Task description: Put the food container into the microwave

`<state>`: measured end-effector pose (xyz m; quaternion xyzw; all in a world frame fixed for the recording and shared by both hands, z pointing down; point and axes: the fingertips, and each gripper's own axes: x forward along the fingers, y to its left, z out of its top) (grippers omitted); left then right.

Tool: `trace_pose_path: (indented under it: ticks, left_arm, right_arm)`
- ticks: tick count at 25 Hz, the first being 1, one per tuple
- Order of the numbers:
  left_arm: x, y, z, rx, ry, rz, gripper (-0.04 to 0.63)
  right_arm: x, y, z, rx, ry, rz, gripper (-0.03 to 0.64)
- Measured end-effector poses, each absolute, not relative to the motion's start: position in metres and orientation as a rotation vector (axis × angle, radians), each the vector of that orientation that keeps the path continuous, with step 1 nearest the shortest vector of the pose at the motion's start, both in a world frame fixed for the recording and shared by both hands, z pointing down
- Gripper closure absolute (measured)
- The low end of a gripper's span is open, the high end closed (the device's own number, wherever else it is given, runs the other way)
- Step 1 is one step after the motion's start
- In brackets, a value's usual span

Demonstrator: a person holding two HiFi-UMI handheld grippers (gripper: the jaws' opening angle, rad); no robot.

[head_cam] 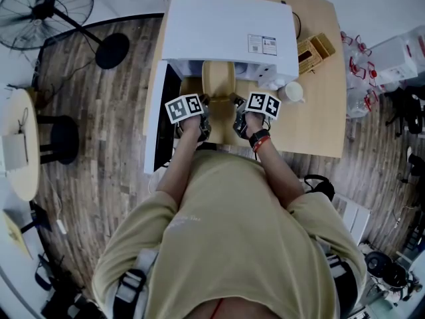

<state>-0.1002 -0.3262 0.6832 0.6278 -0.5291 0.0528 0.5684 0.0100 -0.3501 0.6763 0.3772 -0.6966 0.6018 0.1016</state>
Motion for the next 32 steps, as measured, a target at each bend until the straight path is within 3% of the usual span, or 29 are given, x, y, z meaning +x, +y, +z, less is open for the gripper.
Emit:
trace_pose_path:
  ticks: [32]
  left_arm:
    - [-0.111,-0.405,0.671,1.584,-1.306,0.091,0.549]
  right_arm:
    - [-0.003,-0.426,0.654,1.308,-2.238,1.630,0.566]
